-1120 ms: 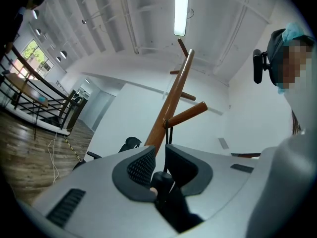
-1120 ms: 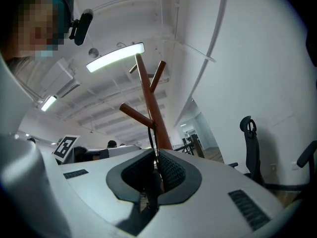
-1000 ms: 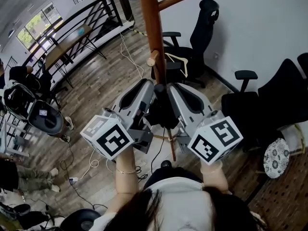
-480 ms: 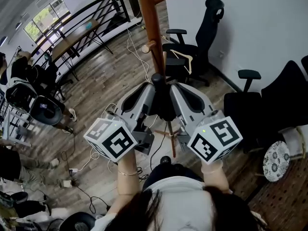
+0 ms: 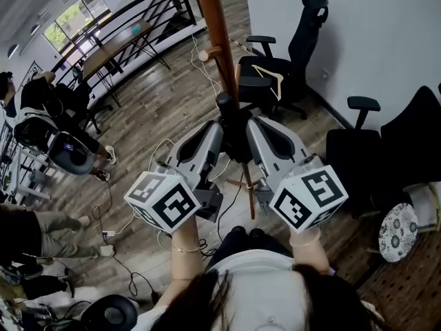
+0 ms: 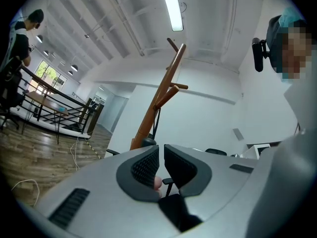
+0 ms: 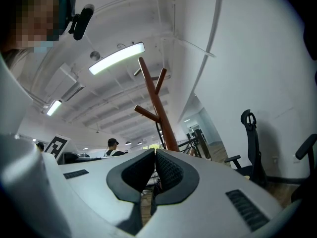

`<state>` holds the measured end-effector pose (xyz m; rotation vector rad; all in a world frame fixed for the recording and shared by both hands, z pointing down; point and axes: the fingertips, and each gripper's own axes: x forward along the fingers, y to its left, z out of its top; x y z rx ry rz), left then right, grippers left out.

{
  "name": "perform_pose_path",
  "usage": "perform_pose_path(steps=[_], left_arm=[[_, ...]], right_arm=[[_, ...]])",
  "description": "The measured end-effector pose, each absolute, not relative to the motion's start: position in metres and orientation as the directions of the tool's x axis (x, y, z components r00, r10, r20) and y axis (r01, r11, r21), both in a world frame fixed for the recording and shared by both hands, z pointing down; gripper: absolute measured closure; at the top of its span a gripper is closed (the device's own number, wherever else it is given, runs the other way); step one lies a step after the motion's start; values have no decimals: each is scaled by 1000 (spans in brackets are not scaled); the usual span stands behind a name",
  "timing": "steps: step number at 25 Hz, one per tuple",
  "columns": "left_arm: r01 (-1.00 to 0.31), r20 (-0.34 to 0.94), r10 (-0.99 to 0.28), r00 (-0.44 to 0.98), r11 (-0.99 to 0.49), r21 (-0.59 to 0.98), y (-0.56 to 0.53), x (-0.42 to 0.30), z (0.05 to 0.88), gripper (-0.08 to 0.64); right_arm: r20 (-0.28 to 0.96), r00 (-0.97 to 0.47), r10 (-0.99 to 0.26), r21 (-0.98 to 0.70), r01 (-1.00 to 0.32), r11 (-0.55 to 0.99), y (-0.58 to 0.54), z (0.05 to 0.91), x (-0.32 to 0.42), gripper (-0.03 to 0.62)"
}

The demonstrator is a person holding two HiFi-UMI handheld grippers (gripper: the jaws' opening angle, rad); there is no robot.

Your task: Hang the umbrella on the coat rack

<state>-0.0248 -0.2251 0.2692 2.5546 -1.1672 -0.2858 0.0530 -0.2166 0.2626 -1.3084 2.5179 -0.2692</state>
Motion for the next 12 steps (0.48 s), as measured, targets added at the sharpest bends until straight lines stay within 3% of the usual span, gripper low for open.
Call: perform_pose_path(steps=[12], left_arm=[[-719, -29, -776, 631, -597, 356, -204, -39, 287, 548]], right_arm=[[-131, -523, -842, -276, -796, 538, -202, 277, 40, 558]])
